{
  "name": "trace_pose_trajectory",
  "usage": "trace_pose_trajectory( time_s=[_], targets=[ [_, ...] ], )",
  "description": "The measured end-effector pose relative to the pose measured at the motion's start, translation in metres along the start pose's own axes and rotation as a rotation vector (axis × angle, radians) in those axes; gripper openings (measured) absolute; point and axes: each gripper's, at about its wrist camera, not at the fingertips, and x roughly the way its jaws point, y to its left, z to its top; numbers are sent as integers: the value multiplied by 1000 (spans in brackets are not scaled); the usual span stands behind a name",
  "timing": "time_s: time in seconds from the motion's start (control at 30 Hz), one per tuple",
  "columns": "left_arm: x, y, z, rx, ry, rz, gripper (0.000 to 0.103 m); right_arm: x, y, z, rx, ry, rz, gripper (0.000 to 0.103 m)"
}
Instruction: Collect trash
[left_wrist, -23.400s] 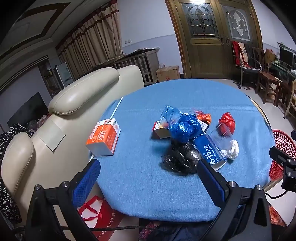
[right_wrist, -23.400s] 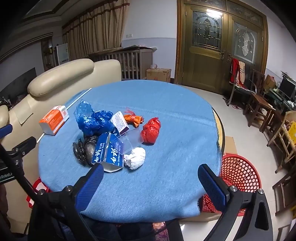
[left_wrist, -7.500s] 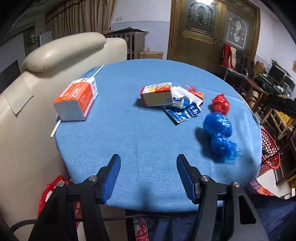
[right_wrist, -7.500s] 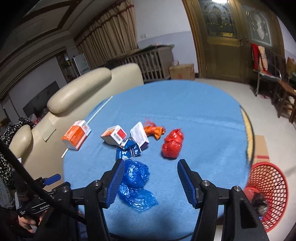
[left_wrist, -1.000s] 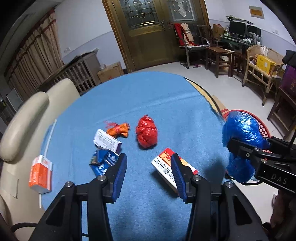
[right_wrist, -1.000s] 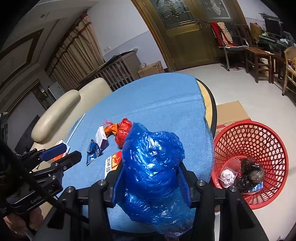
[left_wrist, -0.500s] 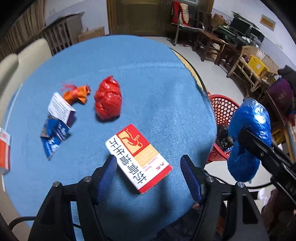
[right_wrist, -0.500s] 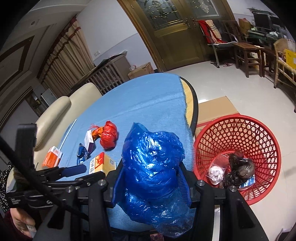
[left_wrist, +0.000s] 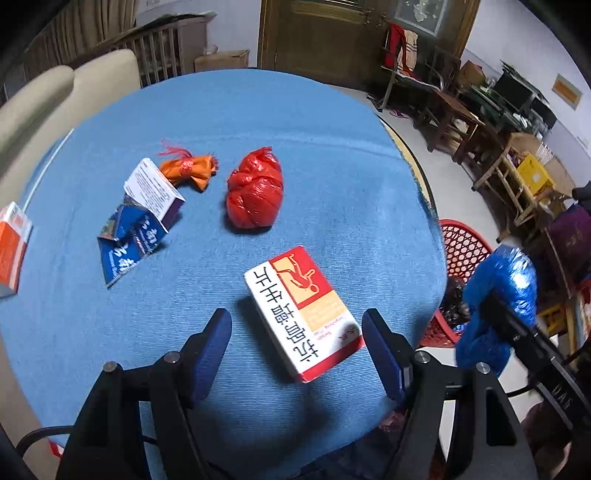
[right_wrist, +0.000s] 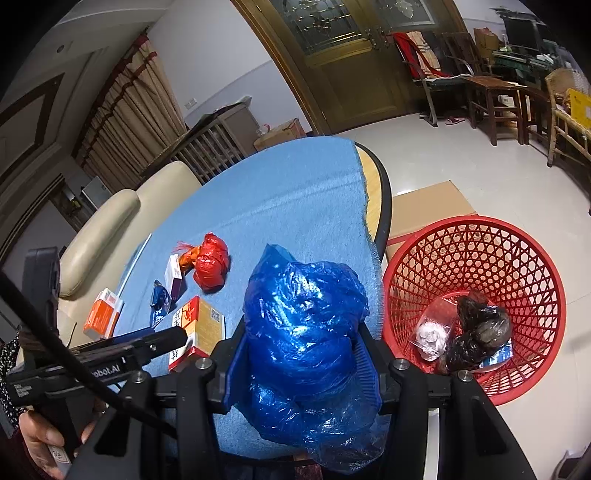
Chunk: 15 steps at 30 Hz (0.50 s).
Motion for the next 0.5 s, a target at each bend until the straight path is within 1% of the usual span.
trace_pose_trajectory(
  time_s=[0.07, 0.23, 0.3, 0.37, 0.4, 0.43, 0.5],
  targets=[
    [4, -5, 2, 14, 12, 15, 74, 1, 3, 0, -7, 5, 2, 54],
    [20, -10, 5, 15, 58, 9, 74, 0, 3, 0, -11, -2, -3, 54],
    [25, -7, 3, 2, 75, -4, 74, 0, 2, -1, -9, -3, -5, 54],
    [26, -2, 2, -28, 74, -24, 73, 0, 1, -1, -7, -5, -8, 54],
    [25, 2, 1, -46, 70, -36, 72, 0, 1, -1, -7, -4, -8, 54],
    [25, 6, 1, -58, 63, -48, 65, 0, 2, -1, -7, -4, -8, 54],
    [25, 11, -1, -67, 56, -45, 63, -1, 4, -2, -12, -4, -8, 54]
  ],
)
